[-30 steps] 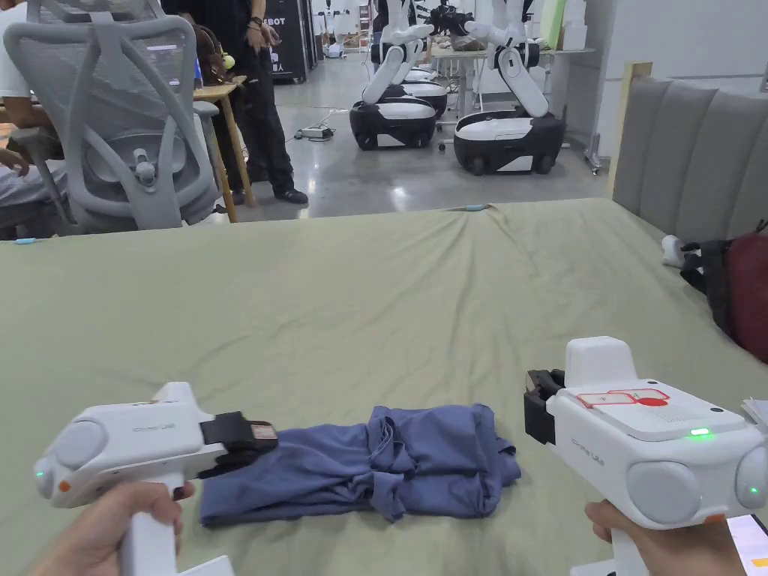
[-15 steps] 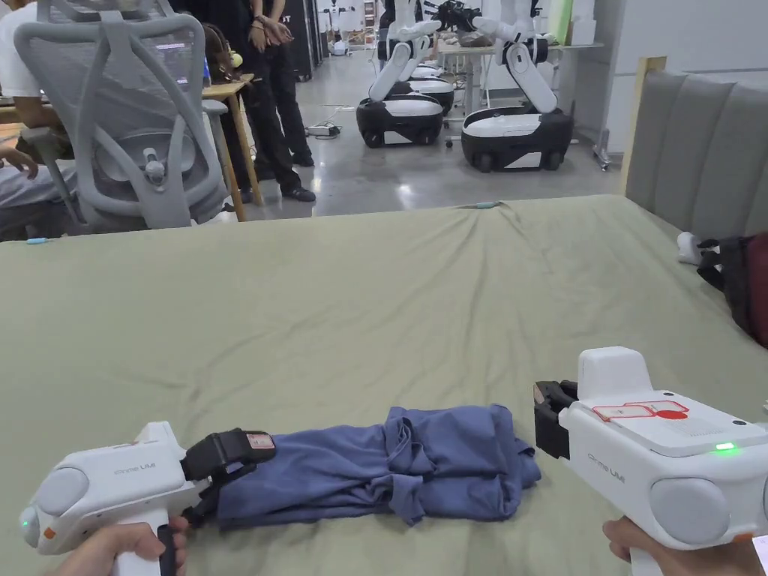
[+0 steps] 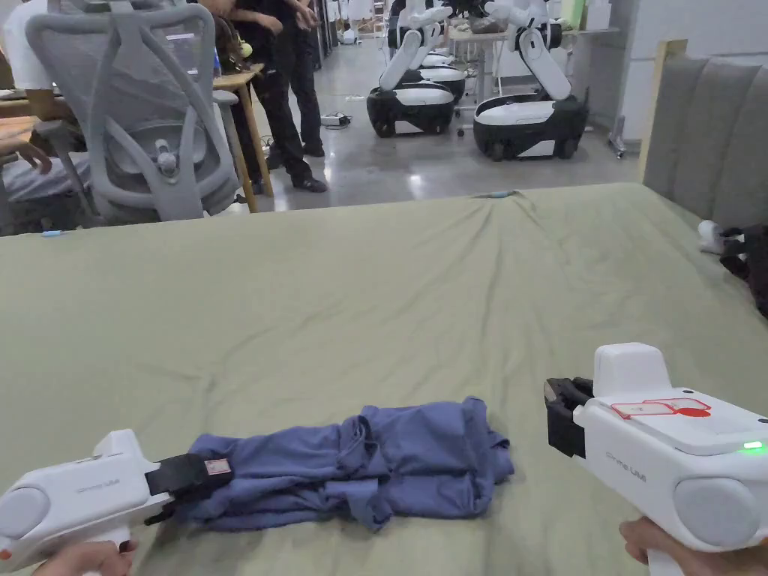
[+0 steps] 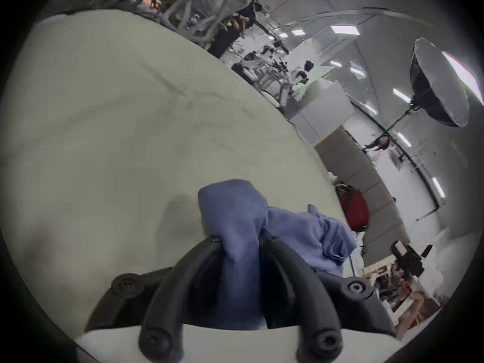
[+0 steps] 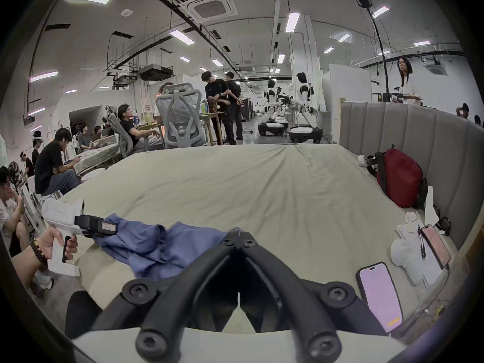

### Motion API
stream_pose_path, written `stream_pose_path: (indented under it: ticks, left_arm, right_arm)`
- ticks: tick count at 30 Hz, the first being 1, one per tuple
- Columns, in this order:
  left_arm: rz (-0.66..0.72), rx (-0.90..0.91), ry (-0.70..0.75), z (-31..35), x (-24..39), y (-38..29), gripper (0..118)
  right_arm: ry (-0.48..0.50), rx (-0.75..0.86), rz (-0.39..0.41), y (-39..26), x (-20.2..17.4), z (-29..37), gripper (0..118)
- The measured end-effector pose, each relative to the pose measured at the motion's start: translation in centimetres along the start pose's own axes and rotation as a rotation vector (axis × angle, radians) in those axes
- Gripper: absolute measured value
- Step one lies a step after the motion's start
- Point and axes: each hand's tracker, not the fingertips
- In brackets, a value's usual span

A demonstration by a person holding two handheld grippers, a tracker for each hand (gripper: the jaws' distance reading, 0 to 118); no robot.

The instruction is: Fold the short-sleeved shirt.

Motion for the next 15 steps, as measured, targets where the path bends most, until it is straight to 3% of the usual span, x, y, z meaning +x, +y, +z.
stream_pose_path:
  ticks: [2,3,6,8,12,15]
  left_arm:
    - [0.110,0.011,0.042,1.9,-1.0,-0.8,18]
    - [0.167,0.011,0.031,1.1,-6.6,2.9,18]
    - [0.090,0.003,0.038,2.0,-6.4,4.3,18]
    - [0.072,0.017,0.020,2.6,-3.5,3.7,18]
    - [0.077,0.039,-0.167,3.4,0.4,6.5,18]
    - [-0.047,0.020,-0.200,1.9,6.8,5.6,18]
  right_arm:
    - [0.016,-0.003,-0.006,-0.2,-0.1,0.0,0]
    - [0.024,-0.003,-0.007,-0.4,-0.2,0.0,0]
    - [0.035,-0.017,-0.008,-0.6,-0.5,0.3,0]
    - [0.037,-0.023,-0.014,-0.7,-0.4,0.3,0]
    - [0.031,-0.026,-0.005,-0.9,-0.1,0.3,0]
    - [0.025,-0.029,-0.017,-1.1,0.2,0.3,0]
